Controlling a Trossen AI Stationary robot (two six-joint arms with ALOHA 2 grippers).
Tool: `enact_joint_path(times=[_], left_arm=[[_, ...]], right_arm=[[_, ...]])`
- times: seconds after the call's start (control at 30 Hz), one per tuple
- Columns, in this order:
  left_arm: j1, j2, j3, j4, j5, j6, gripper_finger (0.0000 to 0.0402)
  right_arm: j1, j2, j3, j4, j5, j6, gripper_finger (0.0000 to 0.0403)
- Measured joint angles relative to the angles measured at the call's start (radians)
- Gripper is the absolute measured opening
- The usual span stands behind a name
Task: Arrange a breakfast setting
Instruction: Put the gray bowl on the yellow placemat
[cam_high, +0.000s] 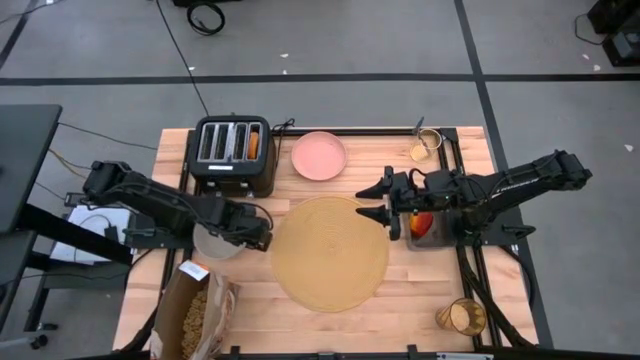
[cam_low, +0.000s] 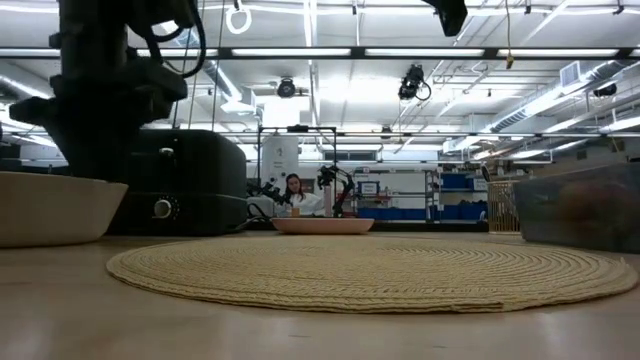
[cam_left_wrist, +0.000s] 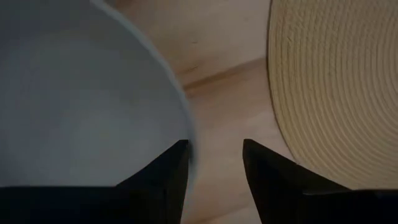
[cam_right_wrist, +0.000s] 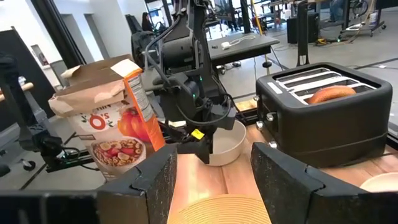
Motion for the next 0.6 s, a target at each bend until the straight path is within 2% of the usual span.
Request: enact_joint_path(times=[0.23, 0.4, 0.6], left_arm=[[0.0, 0.028, -0.041, -0.021, -0.029, -0.038, 0.0157], [-0.002, 0.068, -0.053, -0.015, -0.006, 0.057, 0.0154], [-0.003, 0.106, -0.053, 0.009, 0.003, 0.108, 0.0115]], right_arm=[[-0.006, 0.0, 0.0, -0.011, 0.009, 0.008, 0.0213], [-0.006, 0.0, 0.0, -0.021, 0.009, 0.006, 0.0213], [-0.008, 0.0, 0.0, -0.021, 0.019, 0.003, 0.0213]])
